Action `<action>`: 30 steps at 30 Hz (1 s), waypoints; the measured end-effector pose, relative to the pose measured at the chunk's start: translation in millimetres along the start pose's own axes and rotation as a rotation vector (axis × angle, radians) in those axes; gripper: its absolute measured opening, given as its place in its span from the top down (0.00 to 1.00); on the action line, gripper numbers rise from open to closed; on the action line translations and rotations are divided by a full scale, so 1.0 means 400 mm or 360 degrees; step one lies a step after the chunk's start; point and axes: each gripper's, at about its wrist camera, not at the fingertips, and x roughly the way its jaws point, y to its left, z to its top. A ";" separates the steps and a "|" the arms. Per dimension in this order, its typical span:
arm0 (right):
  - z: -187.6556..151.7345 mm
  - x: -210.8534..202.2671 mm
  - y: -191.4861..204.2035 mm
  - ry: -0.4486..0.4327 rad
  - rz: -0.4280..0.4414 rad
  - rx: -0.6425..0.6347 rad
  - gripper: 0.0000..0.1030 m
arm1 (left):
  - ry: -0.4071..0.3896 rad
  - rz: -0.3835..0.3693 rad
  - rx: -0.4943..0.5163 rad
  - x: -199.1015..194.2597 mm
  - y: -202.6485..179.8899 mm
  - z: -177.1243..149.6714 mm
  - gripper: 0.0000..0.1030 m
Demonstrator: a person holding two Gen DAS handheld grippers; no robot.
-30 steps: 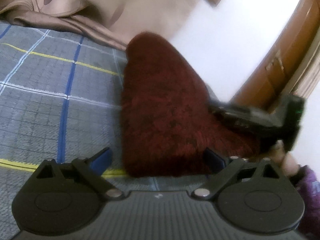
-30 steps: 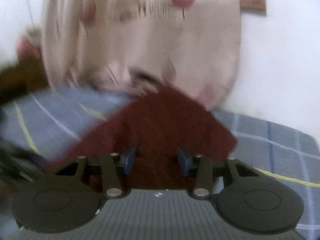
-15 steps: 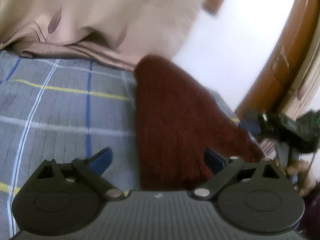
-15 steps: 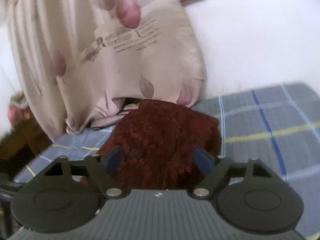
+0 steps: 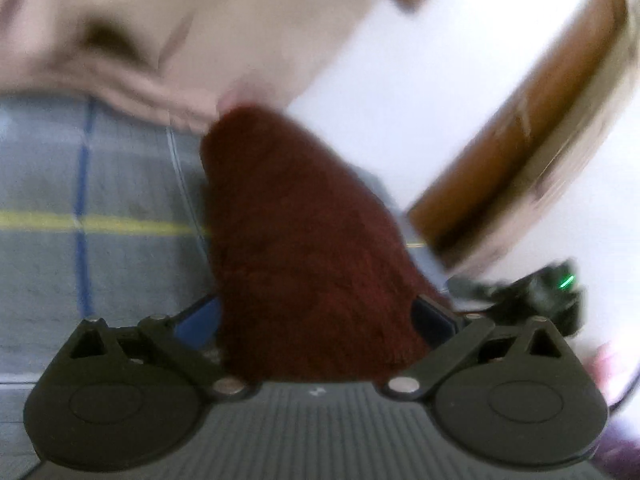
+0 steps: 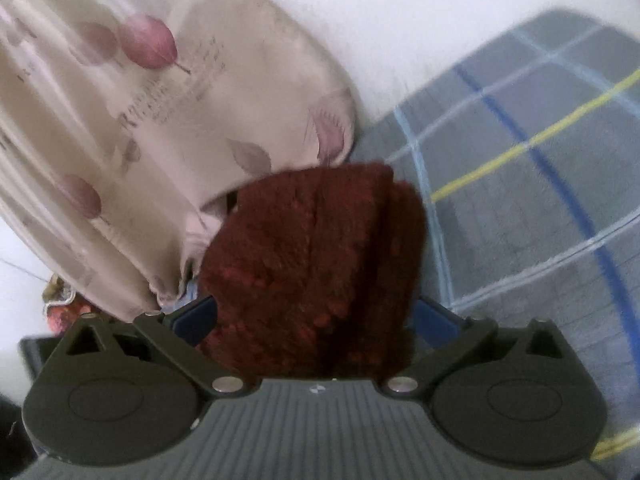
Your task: Fold small clothes
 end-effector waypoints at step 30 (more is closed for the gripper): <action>-0.040 0.073 0.112 -0.0024 0.0119 -0.0355 0.38 | -0.0123 0.0531 0.0369 0.008 -0.187 -0.042 0.10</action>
